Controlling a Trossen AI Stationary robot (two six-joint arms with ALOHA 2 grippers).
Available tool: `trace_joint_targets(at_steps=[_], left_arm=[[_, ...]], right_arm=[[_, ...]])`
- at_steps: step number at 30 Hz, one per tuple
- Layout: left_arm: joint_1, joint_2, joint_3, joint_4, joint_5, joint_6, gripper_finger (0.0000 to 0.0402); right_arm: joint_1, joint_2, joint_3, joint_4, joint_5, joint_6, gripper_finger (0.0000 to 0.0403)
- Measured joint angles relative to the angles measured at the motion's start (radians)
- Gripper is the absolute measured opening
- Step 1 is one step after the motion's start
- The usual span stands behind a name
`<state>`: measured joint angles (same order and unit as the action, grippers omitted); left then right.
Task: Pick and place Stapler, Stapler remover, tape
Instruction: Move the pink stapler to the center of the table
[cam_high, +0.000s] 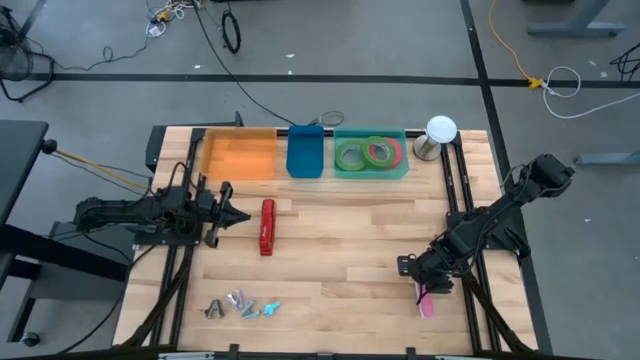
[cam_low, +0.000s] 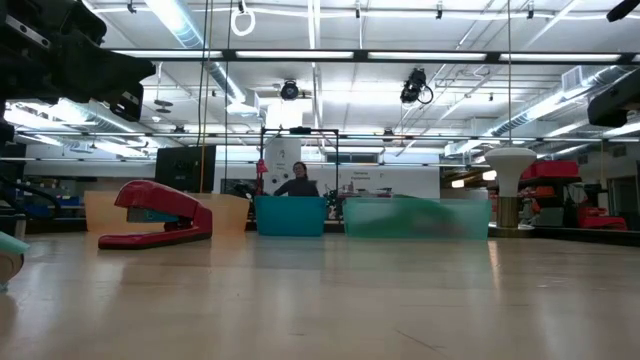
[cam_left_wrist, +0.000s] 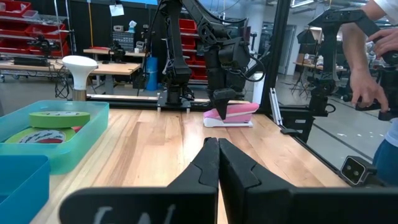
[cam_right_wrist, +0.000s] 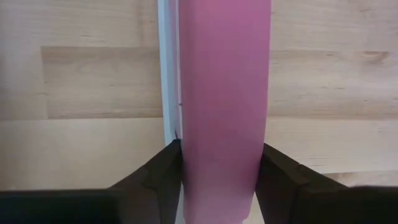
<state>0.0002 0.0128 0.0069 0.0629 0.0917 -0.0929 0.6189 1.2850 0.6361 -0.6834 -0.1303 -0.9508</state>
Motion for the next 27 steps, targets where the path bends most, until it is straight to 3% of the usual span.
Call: trace_joint_targets(at_steps=[13, 27], left_arm=[[0.0, 0.0, 0.0, 0.0, 0.0, 0.0, 0.0003], [0.0, 0.0, 0.0, 0.0, 0.0, 0.0, 0.0003]], right_arm=[[-0.022, 0.0, 0.034, -0.005, 0.048, 0.047, 0.0161], [-0.218, 0.0, 0.217, -0.01, 0.094, 0.052, 0.016]])
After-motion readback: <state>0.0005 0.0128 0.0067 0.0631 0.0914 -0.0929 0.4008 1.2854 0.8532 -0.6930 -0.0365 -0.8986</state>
